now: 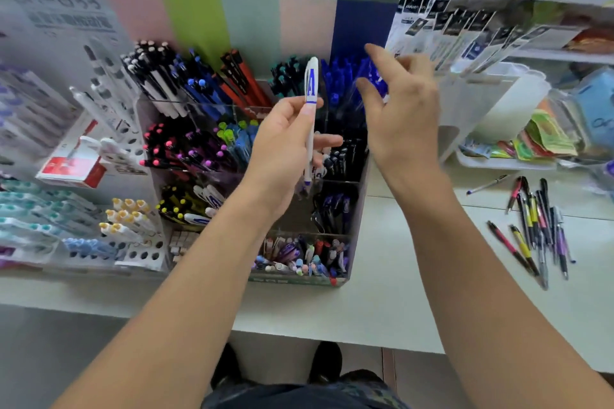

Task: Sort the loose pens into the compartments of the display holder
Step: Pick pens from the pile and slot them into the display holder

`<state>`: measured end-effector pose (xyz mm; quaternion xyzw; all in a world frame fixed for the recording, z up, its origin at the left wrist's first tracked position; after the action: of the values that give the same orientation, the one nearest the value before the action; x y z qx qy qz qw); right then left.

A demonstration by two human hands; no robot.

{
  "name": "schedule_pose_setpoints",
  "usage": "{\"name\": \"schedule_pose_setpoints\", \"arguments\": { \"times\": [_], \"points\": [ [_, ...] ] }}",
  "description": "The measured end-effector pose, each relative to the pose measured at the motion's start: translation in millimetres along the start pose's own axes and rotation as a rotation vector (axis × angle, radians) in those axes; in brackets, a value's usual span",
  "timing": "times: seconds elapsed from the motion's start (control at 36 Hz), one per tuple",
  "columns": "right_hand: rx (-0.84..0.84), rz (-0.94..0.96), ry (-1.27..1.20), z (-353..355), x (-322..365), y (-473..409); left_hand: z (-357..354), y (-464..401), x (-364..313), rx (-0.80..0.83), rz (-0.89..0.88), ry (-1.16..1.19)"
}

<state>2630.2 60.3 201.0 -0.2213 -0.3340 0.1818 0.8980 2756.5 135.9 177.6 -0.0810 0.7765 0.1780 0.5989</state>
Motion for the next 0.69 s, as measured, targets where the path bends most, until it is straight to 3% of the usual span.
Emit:
{"name": "schedule_pose_setpoints", "arguments": {
  "times": [0.14,0.22,0.36,0.5,0.61,0.69],
  "points": [
    [0.088,-0.144,-0.277,-15.8,12.0,15.9,-12.5,-7.7,6.3,0.004,0.098,0.23],
    [0.061,-0.092,-0.345,-9.8,15.5,14.0,-13.9,-6.4,2.2,0.014,0.102,0.303],
    [0.194,0.113,-0.16,-19.2,7.7,17.7,-2.3,-1.9,-4.7,-0.016,-0.001,0.114],
    [0.061,0.1,0.003,-9.5,5.5,19.2,34.6,10.4,2.6,-0.116,-0.097,-0.013],
    [-0.146,0.158,-0.183,5.7,25.6,25.0,57.7,15.6,7.1,-0.104,-0.14,-0.076],
    [0.133,0.01,-0.6,-5.2,49.4,38.7,62.2,19.8,1.2,-0.019,-0.209,-0.136]
  ]
}}
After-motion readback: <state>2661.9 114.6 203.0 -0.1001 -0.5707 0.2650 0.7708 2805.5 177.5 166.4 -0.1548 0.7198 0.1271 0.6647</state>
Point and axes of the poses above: each hand's wrist, its own y-axis away from the middle knuckle, its own z-axis out of the back of the hand, x = y × z, the point moved 3 cm from there along -y, towards the middle knuckle, and after that the axes turned 2 degrees about z, right-handed, at the moved point
